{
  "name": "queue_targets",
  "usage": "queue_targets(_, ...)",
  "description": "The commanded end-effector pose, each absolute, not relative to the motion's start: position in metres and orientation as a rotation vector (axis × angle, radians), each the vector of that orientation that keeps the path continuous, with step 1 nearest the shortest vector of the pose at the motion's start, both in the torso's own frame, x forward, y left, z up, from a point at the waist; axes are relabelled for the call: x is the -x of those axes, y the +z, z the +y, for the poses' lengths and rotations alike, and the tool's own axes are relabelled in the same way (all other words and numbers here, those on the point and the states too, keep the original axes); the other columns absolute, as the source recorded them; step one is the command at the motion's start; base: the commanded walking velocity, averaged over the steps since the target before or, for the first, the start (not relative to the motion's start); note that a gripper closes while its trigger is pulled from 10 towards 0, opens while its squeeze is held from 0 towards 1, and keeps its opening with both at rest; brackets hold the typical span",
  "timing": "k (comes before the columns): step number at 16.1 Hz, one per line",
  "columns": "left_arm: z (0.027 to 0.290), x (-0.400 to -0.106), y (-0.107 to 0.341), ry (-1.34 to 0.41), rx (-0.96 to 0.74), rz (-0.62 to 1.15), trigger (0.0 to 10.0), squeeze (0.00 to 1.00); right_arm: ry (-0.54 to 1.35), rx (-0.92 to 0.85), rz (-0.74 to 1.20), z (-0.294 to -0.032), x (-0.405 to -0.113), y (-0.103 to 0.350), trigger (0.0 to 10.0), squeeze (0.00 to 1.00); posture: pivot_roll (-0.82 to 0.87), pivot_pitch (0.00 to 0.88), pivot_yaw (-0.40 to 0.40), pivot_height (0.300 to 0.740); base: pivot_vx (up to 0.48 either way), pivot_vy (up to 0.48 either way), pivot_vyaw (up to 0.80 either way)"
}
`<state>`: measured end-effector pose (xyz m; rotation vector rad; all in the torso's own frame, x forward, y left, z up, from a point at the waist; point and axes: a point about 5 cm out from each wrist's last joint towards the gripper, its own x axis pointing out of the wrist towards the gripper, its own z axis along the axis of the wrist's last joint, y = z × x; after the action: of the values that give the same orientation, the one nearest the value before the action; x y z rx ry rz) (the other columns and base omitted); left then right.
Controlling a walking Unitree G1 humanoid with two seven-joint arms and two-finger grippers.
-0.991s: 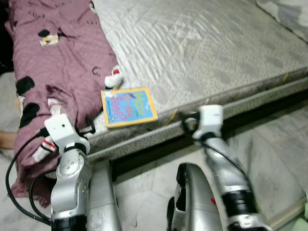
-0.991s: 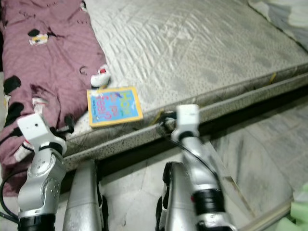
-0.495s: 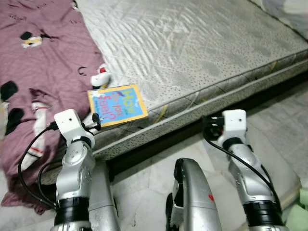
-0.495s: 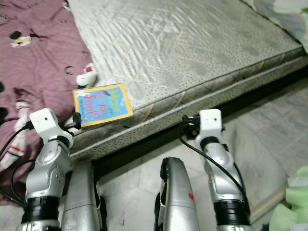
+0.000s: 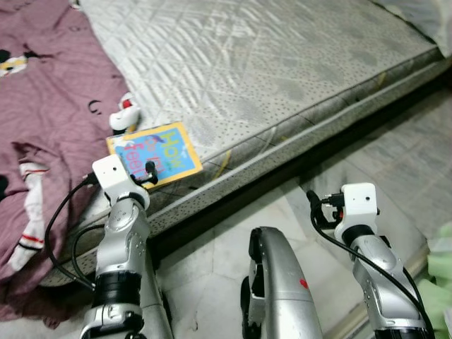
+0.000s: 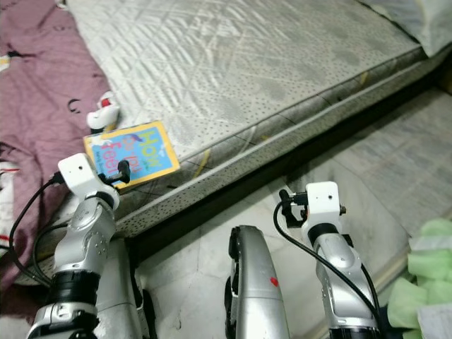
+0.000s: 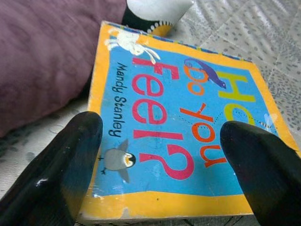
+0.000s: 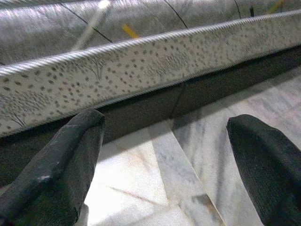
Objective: Clean up the room
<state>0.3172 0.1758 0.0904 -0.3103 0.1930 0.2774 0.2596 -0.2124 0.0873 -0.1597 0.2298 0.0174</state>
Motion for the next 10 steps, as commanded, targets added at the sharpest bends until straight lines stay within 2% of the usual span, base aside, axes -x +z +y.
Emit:
queue_targets(1, 0.182, -0.314, 0.083, 0.318, 0.319, 0.211, 10.0, 0.0, 0.015, 0.172, 0.226, -0.215, -0.257, 0.092, 10.0, 0.0, -0.13, 0.232, -0.014, 0.511, 0.0, 0.0, 0.0)
queue_targets(8, 0.193, -0.308, 0.086, 0.427, 0.337, 0.156, 10.0, 0.0, 0.022, 0.181, 0.228, -0.217, -0.263, 0.097, 10.0, 0.0, -0.11, 0.227, -0.021, 0.511, 0.0, 0.0, 0.0)
queue_targets(10, 0.193, -0.311, 0.074, 0.41, 0.347, 0.228, 10.0, 0.0, 0.027, 0.179, 0.218, -0.213, -0.266, 0.099, 10.0, 0.0, -0.12, 0.223, -0.022, 0.511, 0.0, 0.0, 0.0)
